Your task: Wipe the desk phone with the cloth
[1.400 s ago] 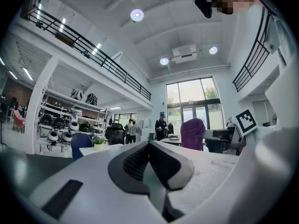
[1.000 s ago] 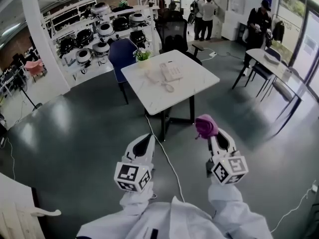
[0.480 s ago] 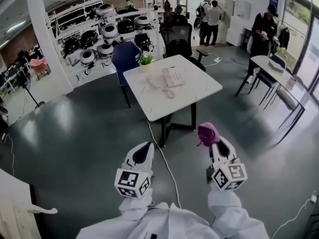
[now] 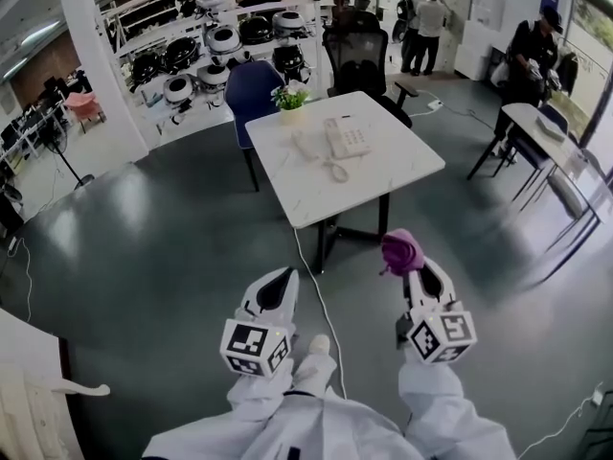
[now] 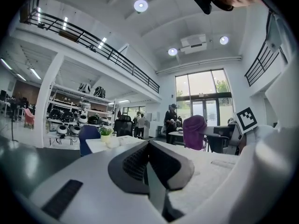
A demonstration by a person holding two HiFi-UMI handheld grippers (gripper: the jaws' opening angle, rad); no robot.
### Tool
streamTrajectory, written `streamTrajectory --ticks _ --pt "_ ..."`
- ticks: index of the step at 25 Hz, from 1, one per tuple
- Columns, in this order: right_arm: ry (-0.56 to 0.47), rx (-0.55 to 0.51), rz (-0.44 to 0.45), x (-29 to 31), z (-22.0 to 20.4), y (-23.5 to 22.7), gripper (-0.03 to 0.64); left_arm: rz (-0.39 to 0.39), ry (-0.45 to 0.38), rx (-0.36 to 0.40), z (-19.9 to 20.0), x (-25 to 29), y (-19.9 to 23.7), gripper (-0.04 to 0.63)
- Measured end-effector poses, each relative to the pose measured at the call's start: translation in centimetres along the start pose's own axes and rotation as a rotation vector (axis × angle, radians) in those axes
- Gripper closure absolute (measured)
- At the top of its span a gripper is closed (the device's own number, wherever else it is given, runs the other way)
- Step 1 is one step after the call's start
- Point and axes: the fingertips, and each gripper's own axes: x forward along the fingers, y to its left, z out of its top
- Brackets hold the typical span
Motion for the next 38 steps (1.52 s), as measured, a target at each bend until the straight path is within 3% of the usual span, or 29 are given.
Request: streamTrajectory --ticks 14,22,38 --pt "0.024 0.014 -0.024 14.3 -0.7 -5.9 0.58 -0.028 0.011 -0.027 0.5 14.5 7.2 0.597" --pt "0.019 0.019 -0.067 20.9 -0.5 -9.3 0.58 -0.088 0.01 -0.032 1.2 22.8 10.2 0.597" --pt "0.044 0.024 -0.094 29.3 -1.9 -13.8 0.58 -0.107 0.039 -0.059 -0.6 31.3 13.5 0.597"
